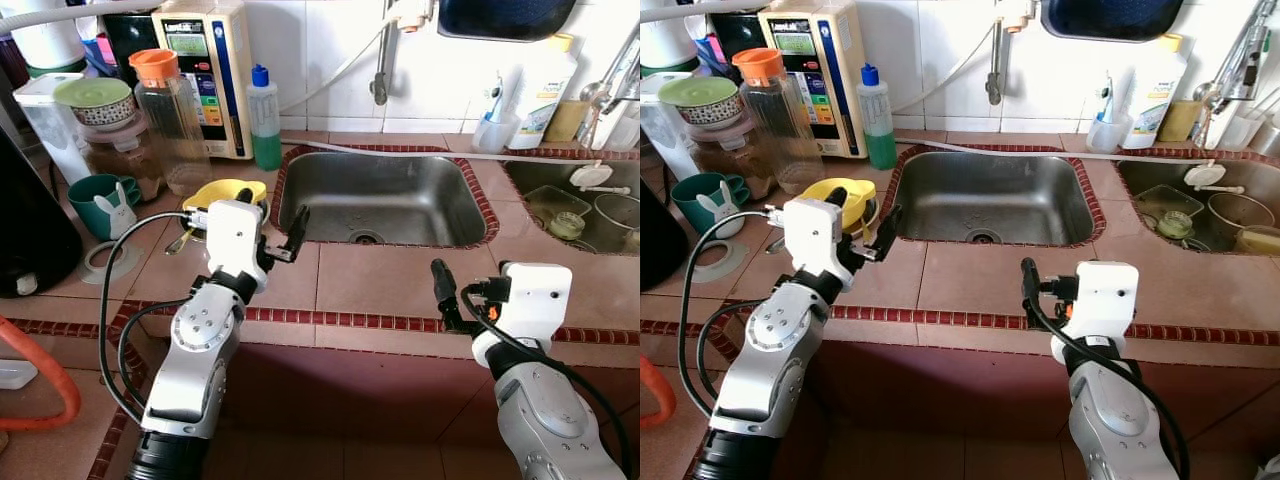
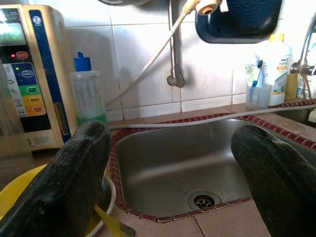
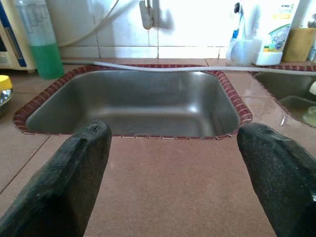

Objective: Kitchen organization

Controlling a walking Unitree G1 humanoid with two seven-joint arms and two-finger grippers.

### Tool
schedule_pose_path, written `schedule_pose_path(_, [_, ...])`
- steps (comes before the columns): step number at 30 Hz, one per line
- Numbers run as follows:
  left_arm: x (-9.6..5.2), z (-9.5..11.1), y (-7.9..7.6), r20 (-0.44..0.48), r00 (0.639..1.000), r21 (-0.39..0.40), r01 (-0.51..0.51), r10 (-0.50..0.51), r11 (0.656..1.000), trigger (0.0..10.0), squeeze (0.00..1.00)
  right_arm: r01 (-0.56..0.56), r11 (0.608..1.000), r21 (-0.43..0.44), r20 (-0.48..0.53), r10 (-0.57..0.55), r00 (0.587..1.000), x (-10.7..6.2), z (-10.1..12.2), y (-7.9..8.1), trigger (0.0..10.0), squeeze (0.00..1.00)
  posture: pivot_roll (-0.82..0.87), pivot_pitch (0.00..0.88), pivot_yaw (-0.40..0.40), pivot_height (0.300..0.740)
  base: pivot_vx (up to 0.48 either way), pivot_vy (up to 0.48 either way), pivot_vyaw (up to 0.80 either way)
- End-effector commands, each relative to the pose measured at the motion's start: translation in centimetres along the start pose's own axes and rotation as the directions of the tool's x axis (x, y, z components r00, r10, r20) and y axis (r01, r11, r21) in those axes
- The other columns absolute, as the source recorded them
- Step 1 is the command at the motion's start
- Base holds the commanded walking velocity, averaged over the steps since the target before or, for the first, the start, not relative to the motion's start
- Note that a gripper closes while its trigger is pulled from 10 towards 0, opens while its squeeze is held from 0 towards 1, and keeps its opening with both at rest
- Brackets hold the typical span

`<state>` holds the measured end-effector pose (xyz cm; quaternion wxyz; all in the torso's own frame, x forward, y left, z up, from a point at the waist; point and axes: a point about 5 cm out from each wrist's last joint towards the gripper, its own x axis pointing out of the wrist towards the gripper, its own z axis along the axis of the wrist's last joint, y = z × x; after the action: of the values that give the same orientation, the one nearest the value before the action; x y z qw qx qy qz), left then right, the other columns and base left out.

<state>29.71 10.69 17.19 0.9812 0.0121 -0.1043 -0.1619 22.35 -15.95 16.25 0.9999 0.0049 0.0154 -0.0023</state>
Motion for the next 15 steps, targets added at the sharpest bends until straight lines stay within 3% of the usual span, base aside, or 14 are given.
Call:
schedule_pose_path(1, [0.22, 0.28, -0.08, 0.003, 1.0, 0.003, 0.005, -0.005, 1.0, 10.0, 0.0, 0.006, 1.0, -0.012, 0.01, -0.006, 1.0, 0.1, 0.26, 0.05, 10.0, 0.0, 0.04, 0.0, 0.028, 0.74, 0.0, 0.0, 0.0])
schedule_pose_path(9, [0.17, 0.17, -0.04, -0.002, 1.0, -0.001, 0.002, -0.002, 1.0, 10.0, 0.0, 0.005, 0.999, -0.042, 0.018, -0.005, 1.0, 0.18, 0.31, 0.22, 10.0, 0.0, 0.04, 0.0, 0.029, 0.74, 0.0, -0.27, 0.0])
schedule_pose_path(15, [0.15, 0.1, -0.02, -0.005, 1.0, -0.001, 0.005, -0.005, 1.0, 10.0, 0.0, -0.008, 1.0, 0.011, -0.001, 0.008, 1.0, -0.05, 0.15, -0.06, 10.0, 0.0, 0.04, 0.0, 0.03, 0.74, 0.0, -0.284, 0.0])
